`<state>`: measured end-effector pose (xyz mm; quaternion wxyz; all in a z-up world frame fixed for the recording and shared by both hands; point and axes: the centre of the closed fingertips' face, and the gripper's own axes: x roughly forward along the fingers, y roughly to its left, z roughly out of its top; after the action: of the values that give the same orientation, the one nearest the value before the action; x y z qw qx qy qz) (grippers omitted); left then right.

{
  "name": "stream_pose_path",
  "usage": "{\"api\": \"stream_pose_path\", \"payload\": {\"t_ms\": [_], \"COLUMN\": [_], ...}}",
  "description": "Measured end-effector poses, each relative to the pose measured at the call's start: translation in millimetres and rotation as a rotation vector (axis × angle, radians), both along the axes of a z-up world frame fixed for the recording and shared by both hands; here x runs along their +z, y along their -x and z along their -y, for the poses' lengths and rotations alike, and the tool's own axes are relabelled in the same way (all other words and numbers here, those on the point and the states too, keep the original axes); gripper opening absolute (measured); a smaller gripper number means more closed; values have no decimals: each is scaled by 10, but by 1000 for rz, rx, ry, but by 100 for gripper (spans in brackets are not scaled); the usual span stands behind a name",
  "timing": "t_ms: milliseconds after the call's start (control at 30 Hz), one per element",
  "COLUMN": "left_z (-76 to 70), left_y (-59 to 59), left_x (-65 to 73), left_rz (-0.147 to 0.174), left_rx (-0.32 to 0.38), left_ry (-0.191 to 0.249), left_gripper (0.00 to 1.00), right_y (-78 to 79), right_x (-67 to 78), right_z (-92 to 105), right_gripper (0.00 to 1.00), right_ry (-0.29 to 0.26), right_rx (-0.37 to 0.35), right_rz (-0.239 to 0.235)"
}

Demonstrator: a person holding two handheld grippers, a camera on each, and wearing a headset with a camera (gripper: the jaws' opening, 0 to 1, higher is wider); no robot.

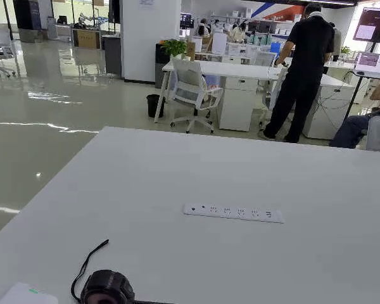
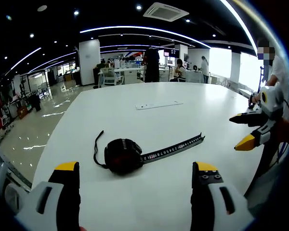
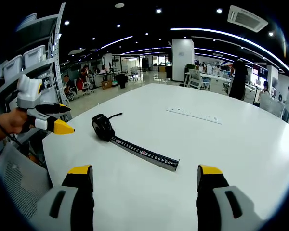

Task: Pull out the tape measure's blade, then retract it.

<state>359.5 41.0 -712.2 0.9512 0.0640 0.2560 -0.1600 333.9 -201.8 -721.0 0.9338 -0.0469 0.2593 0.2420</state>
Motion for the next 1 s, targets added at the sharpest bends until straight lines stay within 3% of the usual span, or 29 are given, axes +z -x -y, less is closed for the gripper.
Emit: {"api": "stream_pose_path", "payload": {"t_ms": [433, 1000], "left_z": [-4, -104], "left_y": [-122, -371], "left_x": [-104, -186], "left_rz": [-25, -9], "left_rx": [68, 177], "left_ry": [12, 4], "left_gripper": [97, 95], "right_y": [-34, -223], "right_x": [-74, -181], "right_z": [-12, 13], "right_gripper": [89, 82], "right_ry": [-2, 47], "right_rx": [81, 250], "right_rz": [-4, 12]}}
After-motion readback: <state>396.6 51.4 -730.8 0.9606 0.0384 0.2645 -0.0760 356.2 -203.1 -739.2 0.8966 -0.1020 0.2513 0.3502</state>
